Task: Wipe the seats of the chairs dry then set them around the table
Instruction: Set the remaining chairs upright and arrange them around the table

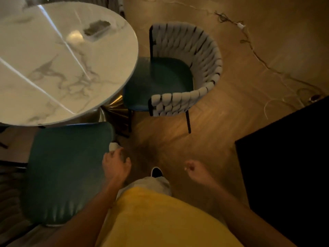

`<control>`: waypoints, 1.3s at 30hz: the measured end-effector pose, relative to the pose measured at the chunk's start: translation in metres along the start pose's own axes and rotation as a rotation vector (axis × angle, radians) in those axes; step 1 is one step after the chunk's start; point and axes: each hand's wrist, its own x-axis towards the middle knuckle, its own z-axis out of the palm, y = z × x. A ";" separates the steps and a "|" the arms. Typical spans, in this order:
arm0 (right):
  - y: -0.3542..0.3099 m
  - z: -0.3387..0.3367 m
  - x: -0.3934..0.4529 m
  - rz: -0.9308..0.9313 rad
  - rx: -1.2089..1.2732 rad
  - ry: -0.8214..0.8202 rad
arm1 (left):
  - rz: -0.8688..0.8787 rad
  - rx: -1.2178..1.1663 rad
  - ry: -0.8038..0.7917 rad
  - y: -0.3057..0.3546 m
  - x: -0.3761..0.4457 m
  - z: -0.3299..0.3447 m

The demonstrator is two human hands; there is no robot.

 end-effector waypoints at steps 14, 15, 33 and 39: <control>-0.162 -0.106 0.201 -0.503 -0.688 0.068 | -0.546 -0.230 -0.086 0.002 0.065 0.010; -0.173 -0.114 0.212 -0.574 -0.783 0.053 | -0.560 -0.246 -0.065 0.005 0.064 0.011; -0.175 -0.151 0.295 -0.587 -1.060 -0.280 | -0.678 -0.011 -0.130 0.043 0.067 0.003; -0.170 -0.141 0.288 -0.574 -1.087 -0.215 | -0.609 0.033 -0.190 0.031 0.060 -0.007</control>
